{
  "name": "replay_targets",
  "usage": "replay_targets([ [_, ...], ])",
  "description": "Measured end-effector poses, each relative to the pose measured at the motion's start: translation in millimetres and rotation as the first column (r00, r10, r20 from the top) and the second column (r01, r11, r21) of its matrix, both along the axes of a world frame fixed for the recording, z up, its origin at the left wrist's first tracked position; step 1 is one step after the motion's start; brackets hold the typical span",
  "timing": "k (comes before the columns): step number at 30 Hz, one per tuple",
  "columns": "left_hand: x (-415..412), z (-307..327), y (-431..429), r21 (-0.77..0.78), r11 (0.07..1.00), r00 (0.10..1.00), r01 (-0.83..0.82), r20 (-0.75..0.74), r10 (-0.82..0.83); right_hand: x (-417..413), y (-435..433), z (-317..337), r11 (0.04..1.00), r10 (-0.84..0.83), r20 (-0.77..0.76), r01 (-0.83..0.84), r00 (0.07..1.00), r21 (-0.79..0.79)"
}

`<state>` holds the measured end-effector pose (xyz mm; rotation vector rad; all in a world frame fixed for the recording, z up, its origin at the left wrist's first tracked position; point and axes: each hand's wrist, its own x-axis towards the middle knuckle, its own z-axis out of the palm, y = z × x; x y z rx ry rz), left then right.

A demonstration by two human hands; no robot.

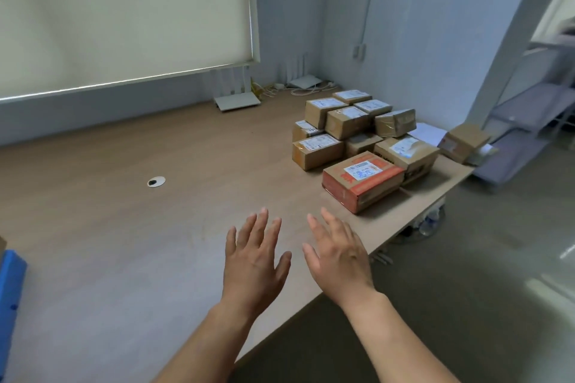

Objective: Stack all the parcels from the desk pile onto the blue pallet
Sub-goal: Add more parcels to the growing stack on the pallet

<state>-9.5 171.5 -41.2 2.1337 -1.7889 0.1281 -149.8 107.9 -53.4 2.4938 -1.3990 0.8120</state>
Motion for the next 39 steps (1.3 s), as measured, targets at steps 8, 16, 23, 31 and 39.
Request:
replay_targets([
  [8, -48.3, -15.3, -91.7, 0.055, 0.993, 0.995, 0.102, 0.001, -0.102, -59.8, -67.6, -2.0, 0.992, -0.121, 0.036, 0.122, 0.992, -0.017],
  [16, -79.3, -10.5, -224.4, 0.109, 0.99, 0.996, 0.086, -0.01, -0.085, -96.3, -198.9, 8.0, 0.982, -0.171, -0.041, 0.174, 0.984, 0.077],
  [23, -77.5, -5.7, -325.0, 0.034, 0.999, 0.997, 0.023, -0.077, -0.021, -90.3, -310.1, 21.6, 0.981, -0.113, -0.036, 0.117, 0.993, 0.154],
  [31, -80.9, -15.5, -388.4, 0.055, 0.998, 0.996, 0.008, -0.094, -0.003, -92.9, -376.3, 22.4, 0.965, -0.07, -0.046, 0.08, 0.996, 0.252],
  [39, -81.9, -20.8, -424.7, 0.172, 0.98, 0.989, -0.095, -0.096, 0.113, -96.9, -435.0, 15.5, 0.925, 0.045, -0.024, -0.032, 0.999, 0.379],
])
